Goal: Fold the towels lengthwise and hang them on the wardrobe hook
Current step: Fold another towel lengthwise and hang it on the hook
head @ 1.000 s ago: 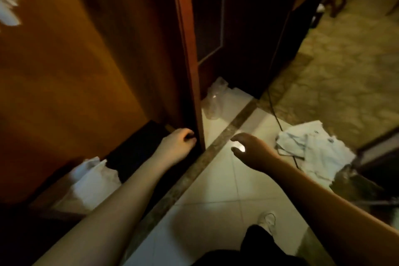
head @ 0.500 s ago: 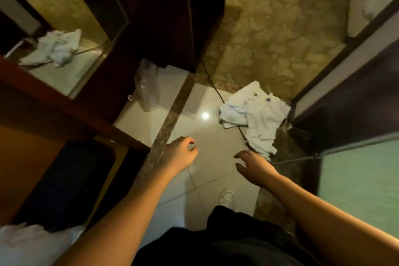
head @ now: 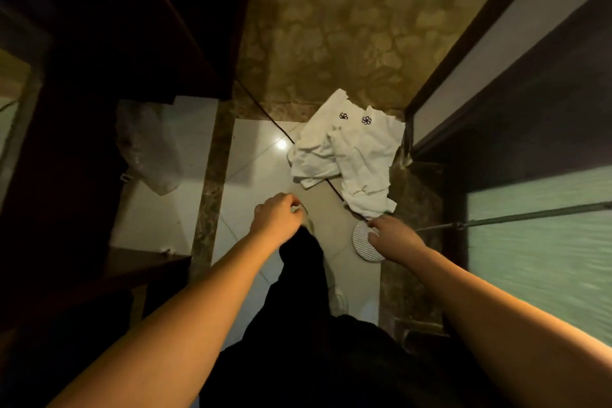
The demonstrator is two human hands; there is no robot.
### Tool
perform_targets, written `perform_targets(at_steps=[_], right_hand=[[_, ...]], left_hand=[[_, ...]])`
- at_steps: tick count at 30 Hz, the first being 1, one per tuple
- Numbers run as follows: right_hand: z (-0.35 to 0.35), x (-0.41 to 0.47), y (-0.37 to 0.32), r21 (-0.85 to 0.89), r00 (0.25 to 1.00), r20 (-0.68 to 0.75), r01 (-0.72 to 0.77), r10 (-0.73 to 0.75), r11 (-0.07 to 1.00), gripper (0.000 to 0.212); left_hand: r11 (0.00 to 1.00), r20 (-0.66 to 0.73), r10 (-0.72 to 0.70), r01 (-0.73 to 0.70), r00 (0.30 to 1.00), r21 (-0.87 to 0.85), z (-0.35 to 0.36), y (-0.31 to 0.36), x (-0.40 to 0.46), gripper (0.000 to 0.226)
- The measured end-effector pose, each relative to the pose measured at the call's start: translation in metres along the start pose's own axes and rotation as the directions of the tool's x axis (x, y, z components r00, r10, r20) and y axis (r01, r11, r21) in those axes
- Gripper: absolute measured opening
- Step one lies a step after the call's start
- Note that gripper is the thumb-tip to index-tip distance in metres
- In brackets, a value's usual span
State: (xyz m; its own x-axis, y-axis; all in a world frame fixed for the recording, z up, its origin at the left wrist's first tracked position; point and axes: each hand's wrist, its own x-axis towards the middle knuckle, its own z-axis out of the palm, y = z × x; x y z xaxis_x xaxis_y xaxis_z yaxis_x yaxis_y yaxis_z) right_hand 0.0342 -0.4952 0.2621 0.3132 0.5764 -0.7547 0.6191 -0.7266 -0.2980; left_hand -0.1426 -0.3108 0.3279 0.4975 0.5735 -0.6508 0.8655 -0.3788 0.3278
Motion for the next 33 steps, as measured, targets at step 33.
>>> perform_targets(at_steps=[33], right_hand=[[0.099, 0.541, 0.193, 0.524, 0.907, 0.132, -0.406, 0.399, 0.749, 0.066]], left_hand=[[0.747, 0.230, 0.365, -0.431, 0.902, 0.506, 0.198, 0.023, 0.649, 0.047]])
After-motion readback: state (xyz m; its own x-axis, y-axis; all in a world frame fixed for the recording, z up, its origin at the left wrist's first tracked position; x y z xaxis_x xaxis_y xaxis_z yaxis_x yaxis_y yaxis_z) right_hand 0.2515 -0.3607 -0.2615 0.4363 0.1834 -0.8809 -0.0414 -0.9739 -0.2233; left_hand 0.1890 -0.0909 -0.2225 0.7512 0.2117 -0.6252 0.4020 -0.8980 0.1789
